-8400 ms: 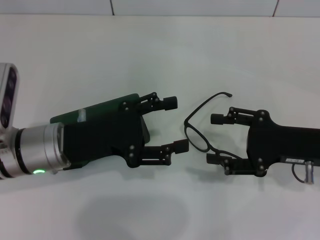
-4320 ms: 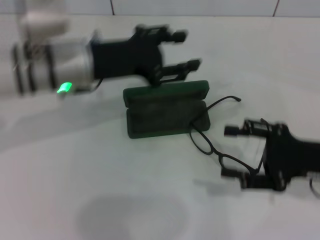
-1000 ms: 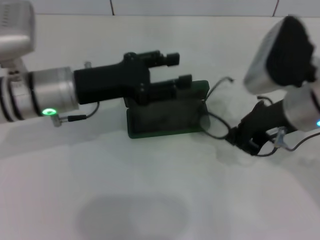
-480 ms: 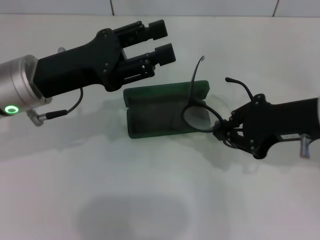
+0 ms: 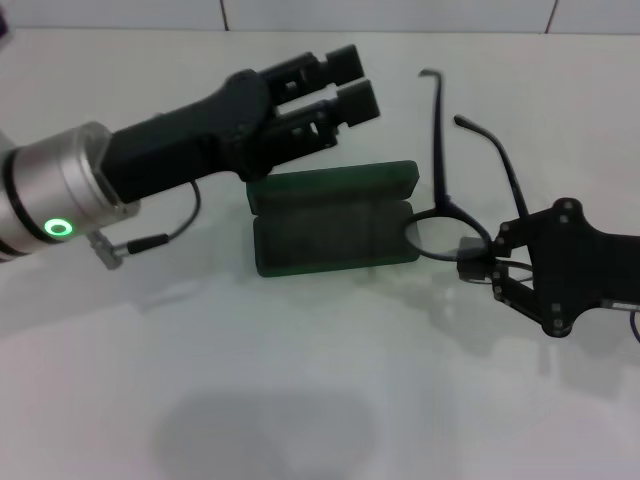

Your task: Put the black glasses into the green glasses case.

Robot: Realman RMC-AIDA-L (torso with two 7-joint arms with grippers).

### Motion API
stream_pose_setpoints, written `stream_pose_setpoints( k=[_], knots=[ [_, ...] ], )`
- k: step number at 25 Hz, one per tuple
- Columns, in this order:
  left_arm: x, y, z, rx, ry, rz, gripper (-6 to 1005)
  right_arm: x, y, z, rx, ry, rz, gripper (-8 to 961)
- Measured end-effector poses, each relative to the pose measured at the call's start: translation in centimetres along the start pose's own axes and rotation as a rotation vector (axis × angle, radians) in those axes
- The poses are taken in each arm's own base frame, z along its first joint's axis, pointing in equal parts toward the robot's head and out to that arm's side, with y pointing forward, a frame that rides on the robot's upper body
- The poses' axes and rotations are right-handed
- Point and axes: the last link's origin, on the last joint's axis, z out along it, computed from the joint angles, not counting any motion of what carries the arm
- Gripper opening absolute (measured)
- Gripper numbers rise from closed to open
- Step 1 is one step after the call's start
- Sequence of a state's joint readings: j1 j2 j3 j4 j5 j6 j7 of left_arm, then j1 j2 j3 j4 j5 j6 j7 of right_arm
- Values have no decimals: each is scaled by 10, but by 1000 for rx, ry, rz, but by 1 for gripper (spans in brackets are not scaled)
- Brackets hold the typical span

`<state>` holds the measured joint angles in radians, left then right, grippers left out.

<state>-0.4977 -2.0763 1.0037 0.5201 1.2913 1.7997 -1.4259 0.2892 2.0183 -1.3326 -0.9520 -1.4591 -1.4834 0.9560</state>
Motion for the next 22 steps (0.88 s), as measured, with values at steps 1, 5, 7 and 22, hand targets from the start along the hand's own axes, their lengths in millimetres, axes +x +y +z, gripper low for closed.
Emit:
stream_pose_setpoints(
  k=[1, 5, 7, 22],
  knots=[
    [-2, 0, 3, -11, -12, -25, 653, 2, 0, -1, 7, -12, -5, 113],
    [-10, 1, 21, -69, -88, -87, 652, 10, 3, -1, 20, -31, -45, 113],
    [-15, 2, 31, -107, -123, -112, 652, 12, 5, -1, 26, -36, -69, 113],
    [-25, -6, 55, -122, -270, -228, 650, 12, 22, -3, 13, -124, -169, 113]
  ],
)
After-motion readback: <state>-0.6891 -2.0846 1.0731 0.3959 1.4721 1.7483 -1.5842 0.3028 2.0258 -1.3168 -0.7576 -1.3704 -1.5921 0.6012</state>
